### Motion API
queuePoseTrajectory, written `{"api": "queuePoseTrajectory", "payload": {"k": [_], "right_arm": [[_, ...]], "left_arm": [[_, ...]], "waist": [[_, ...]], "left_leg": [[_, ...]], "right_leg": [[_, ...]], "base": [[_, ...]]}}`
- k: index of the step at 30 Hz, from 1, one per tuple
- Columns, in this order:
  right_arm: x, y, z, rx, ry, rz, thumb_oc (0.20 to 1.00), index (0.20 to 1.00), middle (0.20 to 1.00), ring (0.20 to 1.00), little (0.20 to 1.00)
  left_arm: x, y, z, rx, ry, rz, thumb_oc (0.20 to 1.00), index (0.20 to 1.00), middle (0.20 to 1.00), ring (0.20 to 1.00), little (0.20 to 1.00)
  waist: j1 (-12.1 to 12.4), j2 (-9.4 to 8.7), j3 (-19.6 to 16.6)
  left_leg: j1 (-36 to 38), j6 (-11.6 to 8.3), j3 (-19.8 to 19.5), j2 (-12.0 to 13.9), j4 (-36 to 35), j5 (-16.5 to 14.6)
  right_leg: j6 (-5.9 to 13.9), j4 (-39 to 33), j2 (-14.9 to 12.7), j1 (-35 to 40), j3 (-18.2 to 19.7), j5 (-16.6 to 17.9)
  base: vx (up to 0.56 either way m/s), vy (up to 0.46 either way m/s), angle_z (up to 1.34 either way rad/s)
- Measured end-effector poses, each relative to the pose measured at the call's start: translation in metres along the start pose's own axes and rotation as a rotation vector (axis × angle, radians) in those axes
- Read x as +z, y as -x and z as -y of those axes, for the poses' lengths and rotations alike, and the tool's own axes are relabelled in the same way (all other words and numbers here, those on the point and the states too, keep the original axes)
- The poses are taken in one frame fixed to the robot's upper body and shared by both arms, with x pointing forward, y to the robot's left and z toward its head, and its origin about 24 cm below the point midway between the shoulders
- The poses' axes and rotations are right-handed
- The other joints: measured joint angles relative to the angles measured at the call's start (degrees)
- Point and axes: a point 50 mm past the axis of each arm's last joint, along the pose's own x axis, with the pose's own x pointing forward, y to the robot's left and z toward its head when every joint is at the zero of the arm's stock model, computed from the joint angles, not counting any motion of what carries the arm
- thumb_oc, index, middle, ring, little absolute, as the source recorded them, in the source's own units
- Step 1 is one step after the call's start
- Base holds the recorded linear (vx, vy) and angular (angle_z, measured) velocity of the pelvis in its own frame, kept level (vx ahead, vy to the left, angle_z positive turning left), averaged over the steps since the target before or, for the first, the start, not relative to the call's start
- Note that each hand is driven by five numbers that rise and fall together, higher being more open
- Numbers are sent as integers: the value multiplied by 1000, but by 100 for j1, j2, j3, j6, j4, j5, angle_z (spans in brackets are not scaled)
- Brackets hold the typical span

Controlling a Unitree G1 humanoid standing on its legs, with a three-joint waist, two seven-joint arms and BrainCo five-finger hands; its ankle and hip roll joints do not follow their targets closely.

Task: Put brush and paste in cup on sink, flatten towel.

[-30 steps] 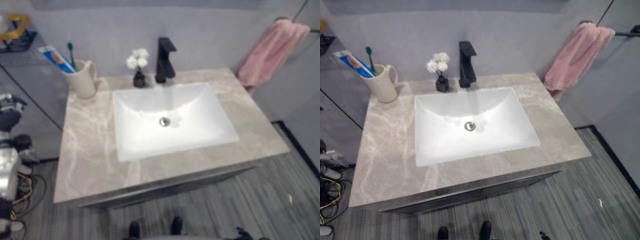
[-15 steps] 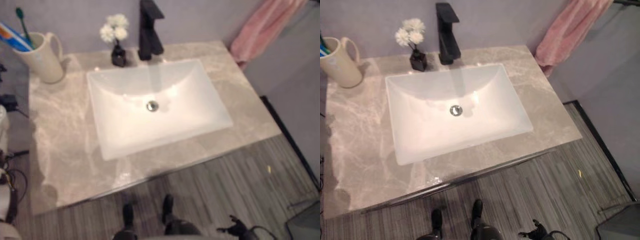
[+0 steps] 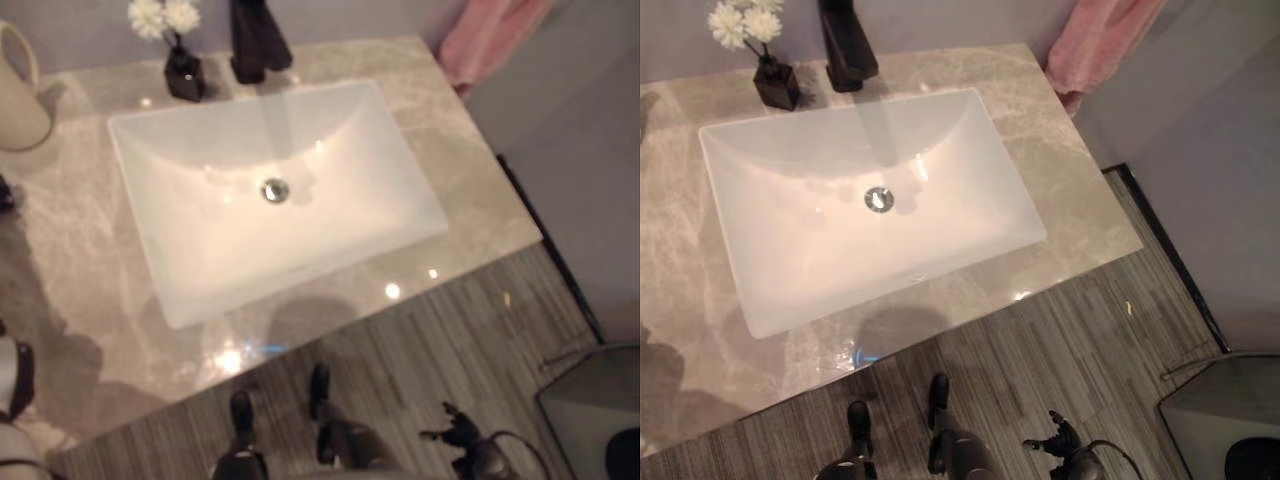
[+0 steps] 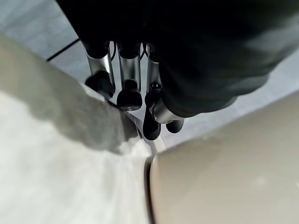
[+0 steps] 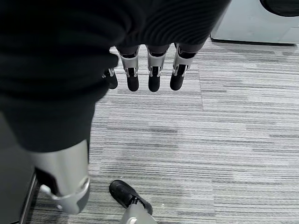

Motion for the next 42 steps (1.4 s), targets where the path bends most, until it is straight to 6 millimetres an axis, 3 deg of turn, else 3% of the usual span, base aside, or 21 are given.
{"api": "queuePoseTrajectory", "payload": {"k": [4, 14, 21, 29, 42], "right_arm": [[0, 0, -2, 14, 7, 1, 1000, 1000, 1000, 1000, 1000], [2, 0, -1, 12, 6, 11, 1000, 1000, 1000, 1000, 1000], [2, 0, -1, 14, 11, 12, 1000, 1000, 1000, 1000, 1000], [1, 0, -1, 16, 15, 11, 1000, 1000, 1000, 1000, 1000], [-2, 0, -4, 37, 35, -1, 1000, 1000, 1000, 1000, 1000]], "left_arm": [[4, -1, 0, 13, -3, 10, 200, 200, 200, 200, 200], [22, -5, 10, -36, -218, 77, 200, 200, 200, 200, 200], [20, -4, 18, -75, -242, 69, 200, 200, 200, 200, 200], [16, -1, 32, -101, -227, 51, 200, 200, 200, 200, 200], [2, 1, 31, -67, -254, -4, 200, 200, 200, 200, 200]], "waist": [[-6, -4, 1], [55, 79, 59], [58, 272, 143], [32, 299, 122], [93, 382, 73]], "left_leg": [[-18, -2, 73, 9, 0, 1], [105, -13, 133, 25, 0, 8], [144, -32, 188, 23, -1, 22], [79, -39, 286, 15, 0, 30], [104, -80, 253, 91, 0, 62]], "right_leg": [[12, 0, 8, -53, 64, 10], [-15, 0, 20, 43, 107, 29], [-22, 0, 24, 53, 128, 33], [-83, 0, 35, -71, 214, 78], [-123, 1, 93, -27, 121, 103]], "base": [[3, -16, -8], [1, -8, -2], [-10, -8, -4], [-10, -13, -6], [18, -37, 0]]}}
